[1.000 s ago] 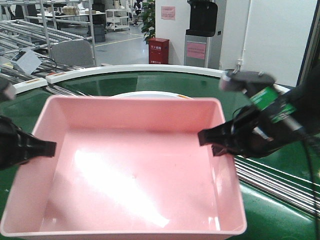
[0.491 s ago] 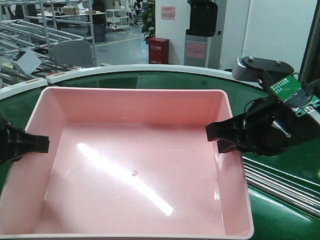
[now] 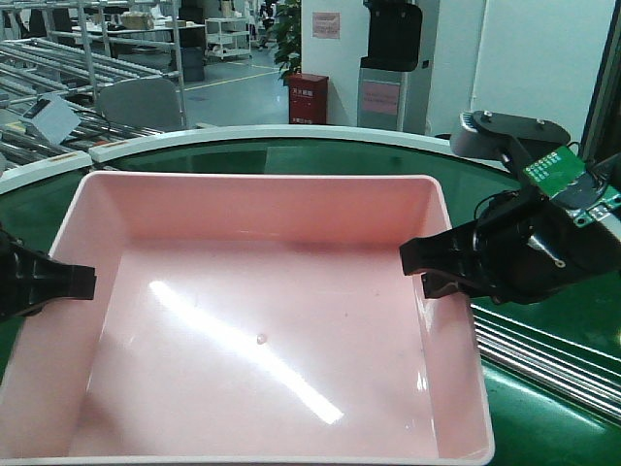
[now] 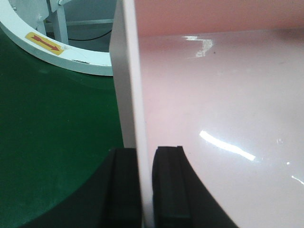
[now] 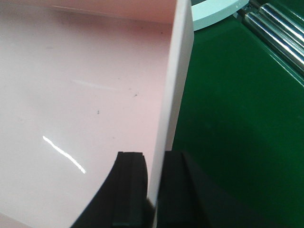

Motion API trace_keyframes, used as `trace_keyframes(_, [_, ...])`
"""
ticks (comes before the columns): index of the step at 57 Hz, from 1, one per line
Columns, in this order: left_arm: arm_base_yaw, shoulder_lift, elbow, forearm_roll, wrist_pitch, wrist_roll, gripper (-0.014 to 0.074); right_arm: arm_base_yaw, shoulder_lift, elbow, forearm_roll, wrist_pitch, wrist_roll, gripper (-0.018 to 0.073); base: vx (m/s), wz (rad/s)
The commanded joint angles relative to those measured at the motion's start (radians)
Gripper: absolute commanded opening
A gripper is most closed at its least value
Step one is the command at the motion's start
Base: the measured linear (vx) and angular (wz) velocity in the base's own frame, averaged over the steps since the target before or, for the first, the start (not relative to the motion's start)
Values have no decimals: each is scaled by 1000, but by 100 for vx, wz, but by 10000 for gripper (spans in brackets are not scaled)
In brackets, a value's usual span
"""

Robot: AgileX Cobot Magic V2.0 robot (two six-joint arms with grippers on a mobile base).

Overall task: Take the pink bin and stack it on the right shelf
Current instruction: 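Close both grippers on the bin walls and lift the bin, then hold the pink bin with both grippers while driving to the table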

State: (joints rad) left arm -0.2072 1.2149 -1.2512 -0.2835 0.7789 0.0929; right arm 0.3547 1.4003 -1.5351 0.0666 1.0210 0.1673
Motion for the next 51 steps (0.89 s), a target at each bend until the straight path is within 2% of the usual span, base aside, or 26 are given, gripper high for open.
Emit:
trace_keyframes(1, [5,-35,-31,16,-76,10,-1,-17,-37,-30,-67,-60,-22,-8,0,0])
trace_keyframes(28, [5,-35,-31,17,-76,10,-1,-17,-37,-30,-67,-61,-22,-8,-5,-6])
trace_keyframes(51, [5,-35,-31,17,-76,10,-1,-17,-37,-30,-67,-61,-22,-8,-17,-44])
